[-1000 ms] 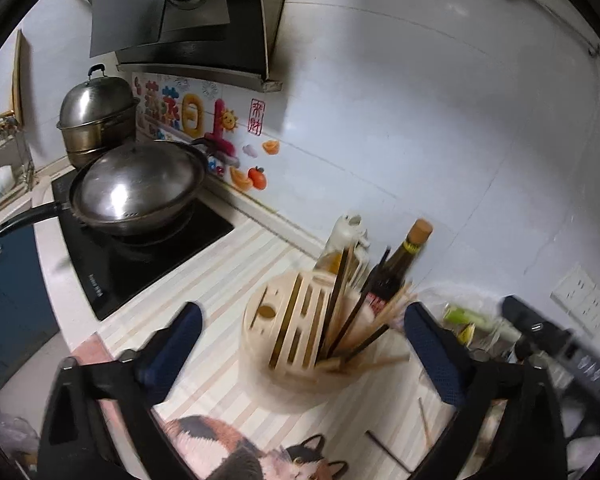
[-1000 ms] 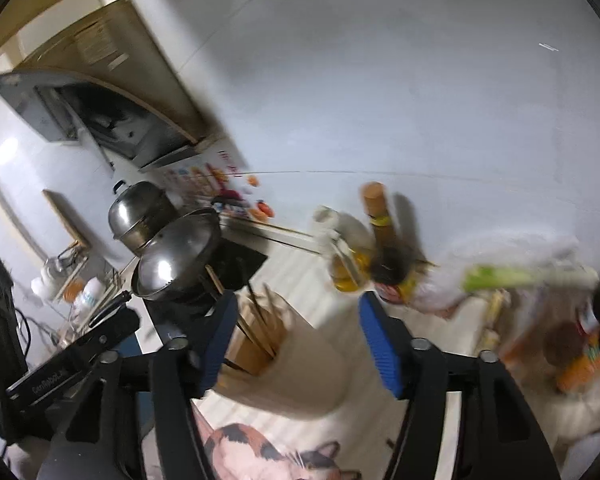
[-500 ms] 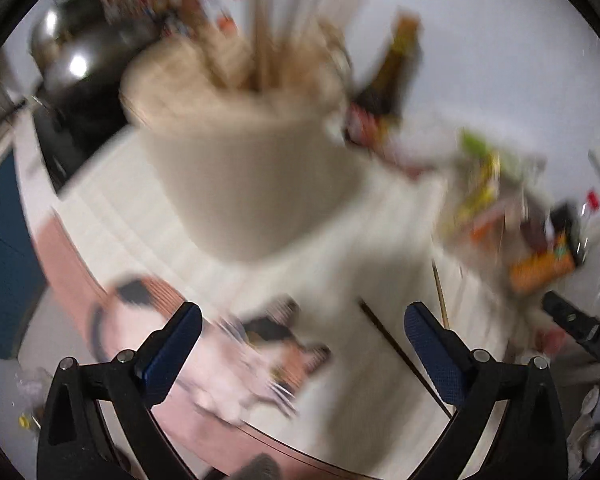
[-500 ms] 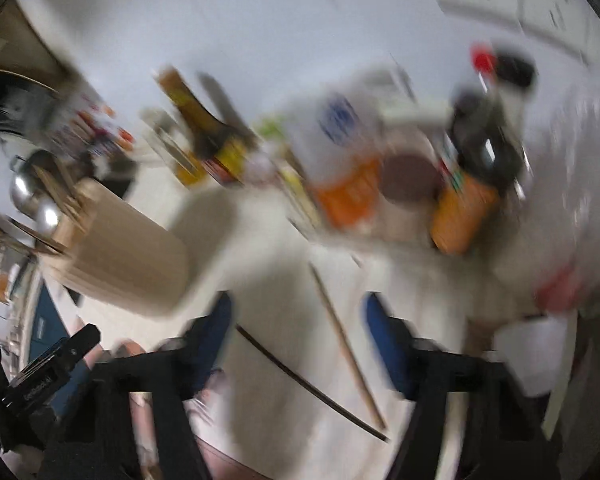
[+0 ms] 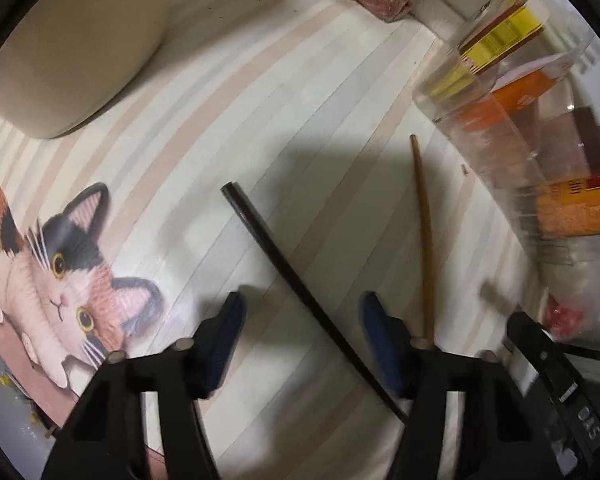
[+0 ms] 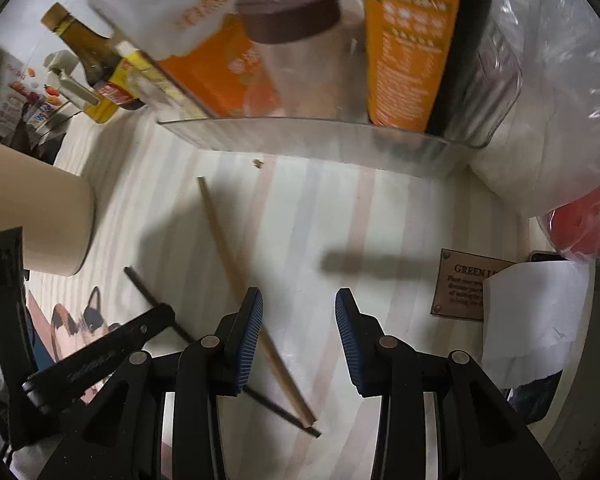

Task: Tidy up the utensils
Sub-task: 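Close the left tool on the last dark chopstick while the right tool grasps a light one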

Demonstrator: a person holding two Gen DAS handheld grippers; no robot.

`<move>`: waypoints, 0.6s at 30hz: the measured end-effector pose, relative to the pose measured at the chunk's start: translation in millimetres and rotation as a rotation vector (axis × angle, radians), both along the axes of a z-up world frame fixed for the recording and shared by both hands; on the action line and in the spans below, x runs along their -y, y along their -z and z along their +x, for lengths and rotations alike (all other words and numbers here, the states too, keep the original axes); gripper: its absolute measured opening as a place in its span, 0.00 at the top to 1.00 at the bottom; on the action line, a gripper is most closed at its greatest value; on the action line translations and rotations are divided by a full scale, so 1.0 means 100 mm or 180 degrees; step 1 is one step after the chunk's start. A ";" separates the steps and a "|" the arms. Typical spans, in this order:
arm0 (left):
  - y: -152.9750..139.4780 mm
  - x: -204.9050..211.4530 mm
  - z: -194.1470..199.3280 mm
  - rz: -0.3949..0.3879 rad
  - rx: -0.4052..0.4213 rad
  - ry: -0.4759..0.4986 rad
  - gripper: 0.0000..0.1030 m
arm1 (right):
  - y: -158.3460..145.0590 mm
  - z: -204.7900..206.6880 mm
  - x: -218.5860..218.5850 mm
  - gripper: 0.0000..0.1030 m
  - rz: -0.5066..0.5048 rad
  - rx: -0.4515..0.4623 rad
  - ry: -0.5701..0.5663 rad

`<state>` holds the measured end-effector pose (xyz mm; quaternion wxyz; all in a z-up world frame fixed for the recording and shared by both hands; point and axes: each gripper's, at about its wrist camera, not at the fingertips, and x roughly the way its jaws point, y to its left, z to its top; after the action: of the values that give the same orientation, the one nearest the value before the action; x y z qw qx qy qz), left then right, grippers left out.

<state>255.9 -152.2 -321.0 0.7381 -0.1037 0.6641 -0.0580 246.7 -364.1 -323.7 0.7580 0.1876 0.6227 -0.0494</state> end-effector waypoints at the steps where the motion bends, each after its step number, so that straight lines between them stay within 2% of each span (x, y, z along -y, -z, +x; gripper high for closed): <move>1: 0.00 0.04 0.02 0.0041 0.0039 0.0054 0.61 | 0.02 0.01 0.02 0.61 0.0010 -0.0006 0.0001; 2: -0.01 0.11 0.03 0.0203 0.0097 0.0141 0.71 | 0.03 0.02 0.04 0.61 0.0030 -0.0015 -0.0008; 4: -0.02 0.16 0.06 0.0374 0.0178 0.0260 0.86 | 0.06 0.06 0.04 0.61 0.0082 -0.0029 -0.0022; 5: -0.02 0.17 0.05 0.0397 0.0215 0.0317 0.89 | 0.08 0.08 0.03 0.61 0.0108 -0.0041 -0.0052; 10: -0.05 0.08 0.01 0.0534 0.0296 0.0445 0.95 | 0.19 0.27 -0.19 0.61 0.0116 -0.0106 -0.0361; 15: -0.09 -0.32 -0.06 0.0644 0.0314 0.0431 0.96 | 0.35 0.42 -0.57 0.62 -0.0047 -0.0179 -0.0759; 16: -0.09 -0.41 -0.09 0.0610 0.0313 0.0365 0.96 | 0.39 0.44 -0.67 0.65 -0.0115 -0.0211 -0.0863; 17: -0.09 -0.49 -0.12 0.0617 0.0305 0.0343 0.96 | 0.43 0.44 -0.76 0.82 -0.0157 -0.0246 -0.0942; 18: -0.08 -0.58 -0.15 0.0625 0.0297 0.0311 0.96 | 0.43 0.42 -0.82 0.91 -0.0257 -0.0229 -0.0979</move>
<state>240.6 -93.7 -313.3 0.7711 0.0044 0.6359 -0.0333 288.8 -281.7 -366.7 0.7408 0.0576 0.6683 0.0355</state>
